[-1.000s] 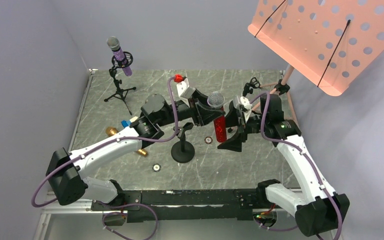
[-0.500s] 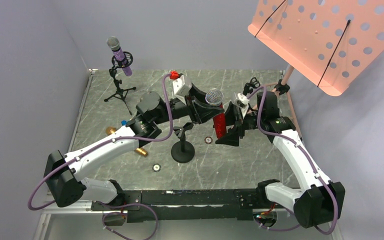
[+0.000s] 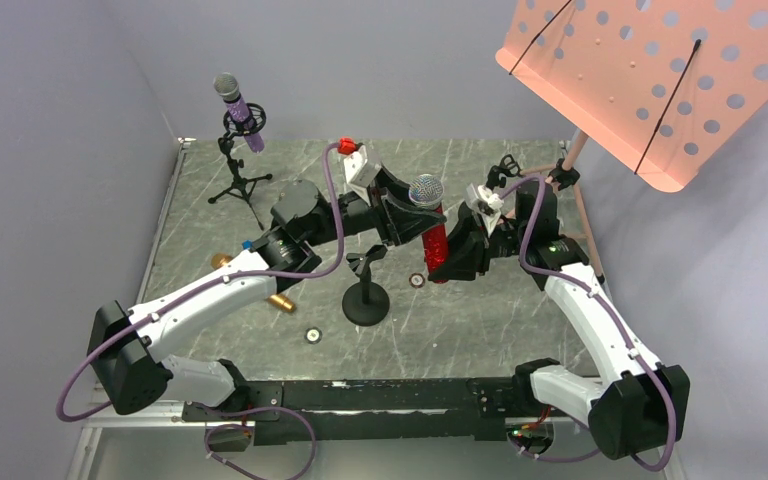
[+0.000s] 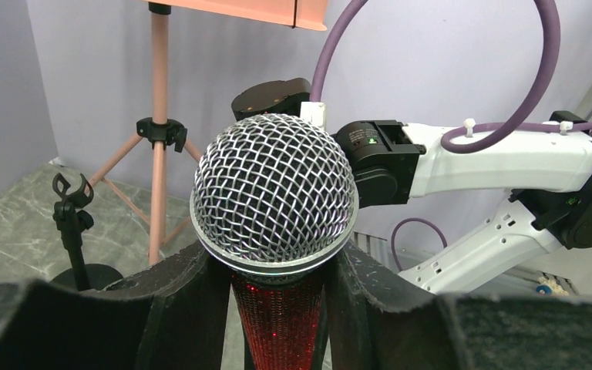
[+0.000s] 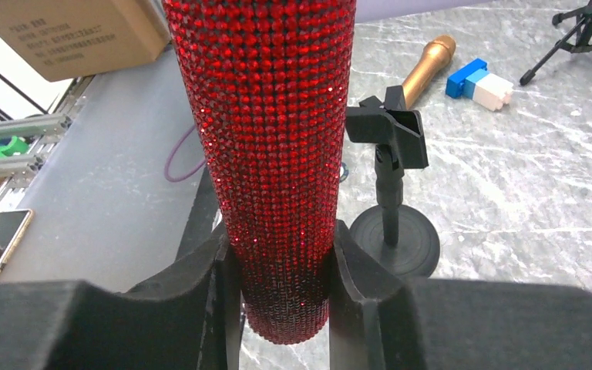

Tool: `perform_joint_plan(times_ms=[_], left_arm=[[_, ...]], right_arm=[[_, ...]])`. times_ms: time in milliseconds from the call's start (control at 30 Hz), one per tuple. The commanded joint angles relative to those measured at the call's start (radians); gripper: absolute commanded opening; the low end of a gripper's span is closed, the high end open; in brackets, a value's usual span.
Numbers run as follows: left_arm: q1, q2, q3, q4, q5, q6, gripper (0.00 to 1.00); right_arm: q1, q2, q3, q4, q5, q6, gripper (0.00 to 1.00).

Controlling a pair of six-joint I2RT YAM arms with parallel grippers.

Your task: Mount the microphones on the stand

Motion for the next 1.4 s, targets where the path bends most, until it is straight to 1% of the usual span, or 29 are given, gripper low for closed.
perform_joint_plan(times_ms=[0,100,133,200,300,333,400,500,633,667,733,833,933,967,1000,1067,1133,1200,1267,1367], left_arm=[[0.000,-0.022,0.049,0.062,0.018,0.006,0.00],[0.001,-0.030,0.041,0.065,0.014,-0.003,0.01],[0.002,-0.034,0.036,0.064,0.013,-0.008,0.07],[0.006,-0.047,0.019,0.067,0.010,-0.020,0.23],[0.011,-0.080,-0.022,0.077,-0.014,-0.036,0.62],[0.012,-0.097,-0.036,0.074,-0.024,-0.038,0.73],[0.014,-0.135,-0.057,0.044,-0.031,-0.023,0.86],[0.016,-0.213,-0.101,-0.022,-0.058,0.021,0.98],[0.021,-0.359,-0.198,-0.142,-0.131,0.103,0.99],[0.022,-0.411,-0.218,-0.188,-0.142,0.131,0.99],[0.024,-0.487,-0.262,-0.288,-0.162,0.205,0.99],[0.027,-0.589,-0.323,-0.458,-0.168,0.360,0.99],[0.029,-0.665,-0.383,-0.602,-0.227,0.479,0.99],[0.030,-0.686,-0.407,-0.613,-0.249,0.506,0.99],[0.031,-0.706,-0.439,-0.612,-0.255,0.536,0.99],[0.033,-0.740,-0.513,-0.560,-0.260,0.586,0.99],[0.038,-0.765,-0.605,-0.462,-0.239,0.622,0.99],[0.042,-0.773,-0.672,-0.362,-0.240,0.621,0.99],[0.053,-0.756,-0.702,-0.299,-0.240,0.610,0.99],[0.065,-0.700,-0.702,-0.261,-0.233,0.590,0.99]], right_arm=[[0.008,-0.006,-0.019,0.066,-0.031,0.062,0.13],[0.009,-0.010,-0.009,0.042,-0.032,0.037,0.06],[0.008,-0.009,-0.001,0.018,-0.030,0.017,0.05],[0.008,-0.004,0.024,-0.040,-0.028,-0.041,0.04],[0.008,0.008,0.064,-0.128,-0.024,-0.109,0.03],[0.007,0.012,0.074,-0.143,-0.021,-0.129,0.03],[0.007,0.019,0.090,-0.181,-0.015,-0.158,0.03],[0.007,0.021,0.096,-0.192,0.001,-0.163,0.02],[0.007,0.021,0.097,-0.204,0.042,-0.186,0.02],[0.007,0.026,0.108,-0.237,0.066,-0.217,0.01],[0.007,0.048,0.155,-0.356,0.128,-0.337,0.01],[0.008,0.102,0.236,-0.510,0.202,-0.505,0.01],[0.009,0.153,0.289,-0.603,0.215,-0.621,0.01],[0.008,0.162,0.294,-0.639,0.211,-0.658,0.01],[0.007,0.165,0.292,-0.652,0.206,-0.682,0.01],[0.007,0.152,0.272,-0.644,0.215,-0.696,0.01],[0.006,0.122,0.236,-0.606,0.221,-0.684,0.01],[0.006,0.080,0.189,-0.558,0.218,-0.667,0.01],[0.007,0.050,0.156,-0.549,0.218,-0.689,0.01],[0.003,0.031,0.099,-0.500,0.208,-0.683,0.01]])
